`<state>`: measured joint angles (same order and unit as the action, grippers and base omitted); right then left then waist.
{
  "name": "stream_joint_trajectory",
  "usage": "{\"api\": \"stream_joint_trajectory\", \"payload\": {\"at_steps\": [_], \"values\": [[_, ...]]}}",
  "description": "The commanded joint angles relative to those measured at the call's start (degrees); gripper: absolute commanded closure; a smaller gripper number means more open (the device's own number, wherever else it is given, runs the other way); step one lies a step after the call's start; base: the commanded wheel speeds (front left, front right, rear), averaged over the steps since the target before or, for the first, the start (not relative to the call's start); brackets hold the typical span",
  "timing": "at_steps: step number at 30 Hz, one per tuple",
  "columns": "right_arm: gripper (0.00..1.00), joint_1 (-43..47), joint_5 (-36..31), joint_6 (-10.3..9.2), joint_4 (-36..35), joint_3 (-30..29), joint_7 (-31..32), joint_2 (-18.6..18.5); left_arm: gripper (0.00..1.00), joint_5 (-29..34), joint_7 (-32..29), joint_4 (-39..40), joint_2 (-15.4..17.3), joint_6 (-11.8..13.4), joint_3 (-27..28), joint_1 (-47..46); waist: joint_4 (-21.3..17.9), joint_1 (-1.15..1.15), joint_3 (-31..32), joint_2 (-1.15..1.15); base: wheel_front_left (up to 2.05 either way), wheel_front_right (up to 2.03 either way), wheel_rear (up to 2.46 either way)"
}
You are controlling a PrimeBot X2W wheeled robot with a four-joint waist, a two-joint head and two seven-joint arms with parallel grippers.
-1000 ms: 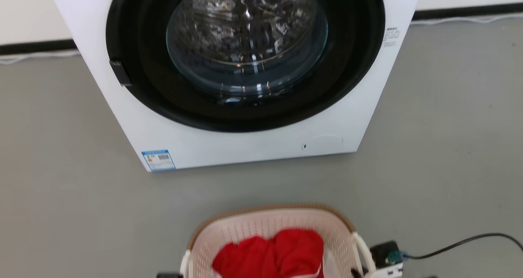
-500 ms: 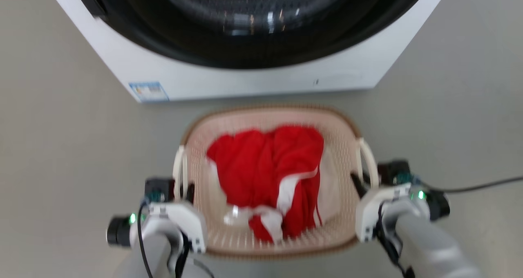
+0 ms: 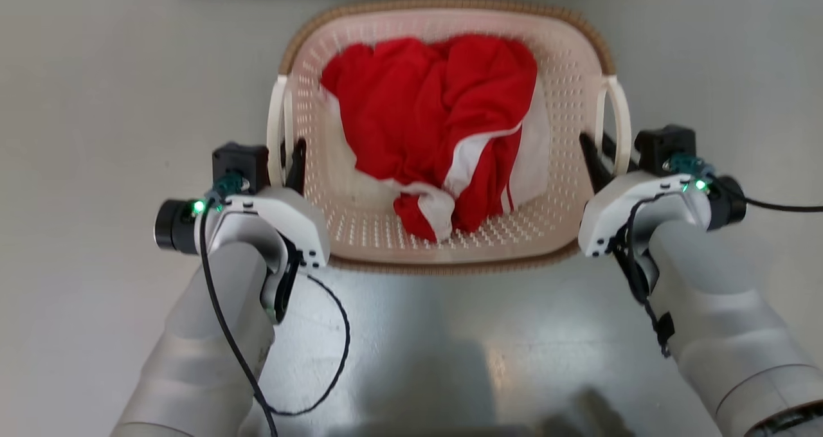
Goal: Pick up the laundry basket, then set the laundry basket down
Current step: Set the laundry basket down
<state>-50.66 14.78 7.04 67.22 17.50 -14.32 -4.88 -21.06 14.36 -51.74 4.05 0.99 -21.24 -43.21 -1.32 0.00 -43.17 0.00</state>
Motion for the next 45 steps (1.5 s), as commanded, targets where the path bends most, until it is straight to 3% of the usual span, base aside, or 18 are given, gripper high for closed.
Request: {"api": "stream_joint_trajectory", "payload": {"at_steps": [1, 9, 18, 36, 37, 38, 39, 45], "values": [[1.0, 1.13, -2.08, 0.45, -1.72, 0.23, -0.66, 0.43, 1.0, 1.25, 0.63, 2.08, 1.48, -1.14, 1.5, -1.19, 0.66, 0.0, -4.4, 0.0, 0.0, 0.0, 0.0], [1.0, 0.56, -9.43, 0.45, -8.49, -5.98, -0.67, 1.17, 1.0, 5.1, 0.63, 6.59, 1.08, -1.25, 5.56, -2.45, 0.43, 0.0, -9.04, 0.0, 0.0, 0.0, 0.0], [1.0, 0.62, -13.82, 0.45, -10.48, -9.95, -0.67, 1.84, 1.0, 8.16, 0.63, 5.95, 0.17, -2.36, 8.11, -3.76, 0.73, 0.0, -11.14, 0.0, 0.0, 0.0, 0.0], [1.0, 1.1, -13.4, 0.45, -11.23, -11.46, -0.68, 2.0, 1.0, 10.57, 0.63, 2.46, -0.83, -3.35, 10.11, -6.2, 1.01, 0.0, -12.43, 0.0, 0.0, 0.0, 0.0], [0.64, 1.03, -13.3, 0.45, -11.57, -12.04, -0.68, 2.0, 0.86, 10.43, 0.63, 2.6, -0.87, -2.9, 10.59, -6.17, 0.98, 0.0, -12.46, 0.0, 0.0, 0.0, 0.0], [0.0, 1.05, -13.67, 0.45, -11.67, -12.46, -0.68, 2.0, 0.51, 10.33, 0.63, 2.61, -0.9, -2.59, 10.94, -6.11, 0.97, 0.0, -12.48, 0.0, 0.0, 0.0, 0.0], [0.0, 1.06, -14.07, 0.45, -11.59, -12.8, -0.68, 2.0, 0.0, 10.24, 0.63, 2.36, -0.94, -2.22, 11.25, -5.99, 1.0, 0.0, -12.46, 0.0, 0.0, 0.0, 0.0], [0.0, 1.81, -15.82, 0.45, -13.82, -14.94, -0.68, 2.0, 0.0, 9.0, 0.63, 1.16, -1.11, -1.78, 12.22, -5.73, 1.2, 0.0, -12.07, 0.0, 0.0, 0.0, 0.0]]}}
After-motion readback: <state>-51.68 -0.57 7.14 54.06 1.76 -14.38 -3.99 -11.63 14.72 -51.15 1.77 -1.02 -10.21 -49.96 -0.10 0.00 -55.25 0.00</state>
